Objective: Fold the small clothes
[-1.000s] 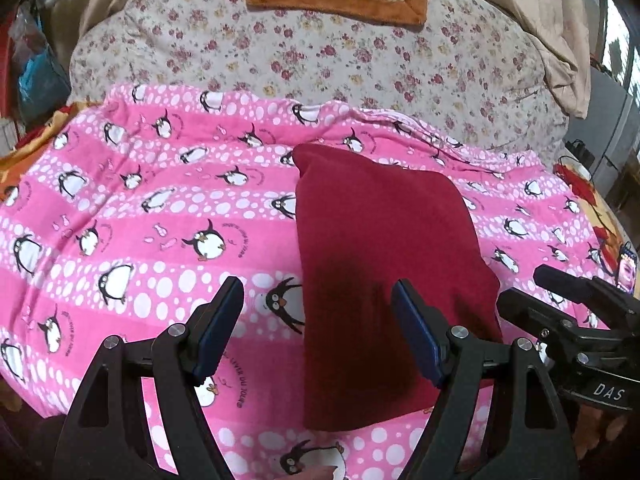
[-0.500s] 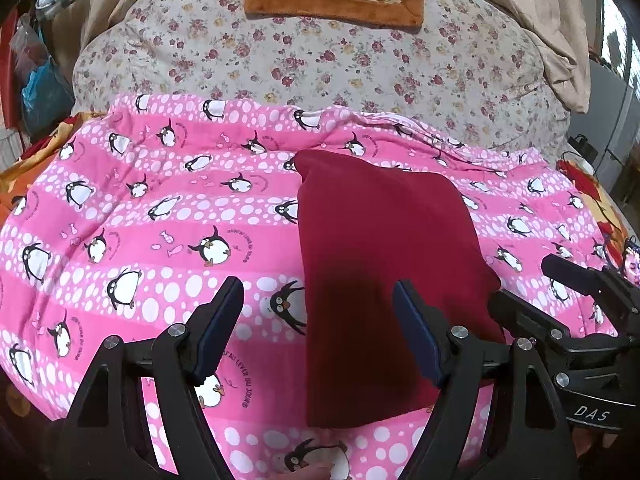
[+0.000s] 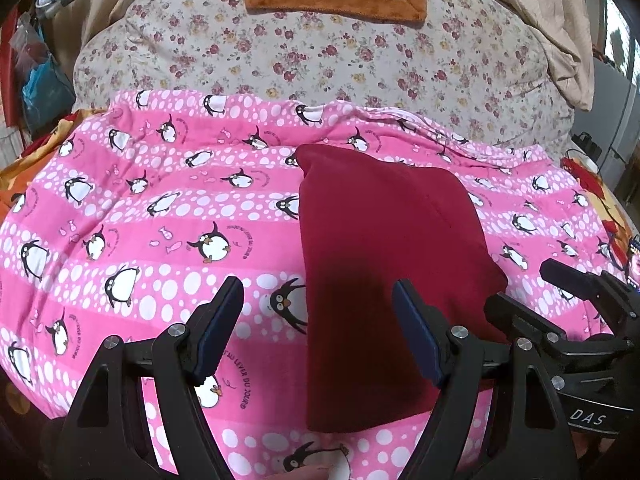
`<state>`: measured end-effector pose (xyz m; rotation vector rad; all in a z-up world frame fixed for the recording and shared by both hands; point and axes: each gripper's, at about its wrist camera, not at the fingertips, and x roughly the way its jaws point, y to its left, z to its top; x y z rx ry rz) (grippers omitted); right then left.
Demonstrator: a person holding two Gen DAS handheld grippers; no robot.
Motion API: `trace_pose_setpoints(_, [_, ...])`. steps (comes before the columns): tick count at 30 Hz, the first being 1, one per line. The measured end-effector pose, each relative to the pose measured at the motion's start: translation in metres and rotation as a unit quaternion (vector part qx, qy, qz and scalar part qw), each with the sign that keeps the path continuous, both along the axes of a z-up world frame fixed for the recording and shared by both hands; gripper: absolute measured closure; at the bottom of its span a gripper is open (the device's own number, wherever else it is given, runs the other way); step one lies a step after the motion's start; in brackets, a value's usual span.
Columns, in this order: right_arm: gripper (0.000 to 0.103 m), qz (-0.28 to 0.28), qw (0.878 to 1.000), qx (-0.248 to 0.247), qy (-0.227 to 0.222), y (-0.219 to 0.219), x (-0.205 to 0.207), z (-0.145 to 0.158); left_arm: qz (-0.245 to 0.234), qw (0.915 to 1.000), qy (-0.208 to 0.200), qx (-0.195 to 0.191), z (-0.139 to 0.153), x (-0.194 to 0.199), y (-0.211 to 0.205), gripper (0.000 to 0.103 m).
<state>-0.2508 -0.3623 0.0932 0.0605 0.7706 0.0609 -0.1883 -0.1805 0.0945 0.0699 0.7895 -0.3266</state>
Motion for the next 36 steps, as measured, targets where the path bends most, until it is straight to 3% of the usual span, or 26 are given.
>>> trace_pose_setpoints(36, [0.017, -0.005, 1.000, 0.014, 0.022, -0.002, 0.006, -0.014, -0.003, 0.9998, 0.015, 0.012, -0.012, 0.003, -0.012, 0.026])
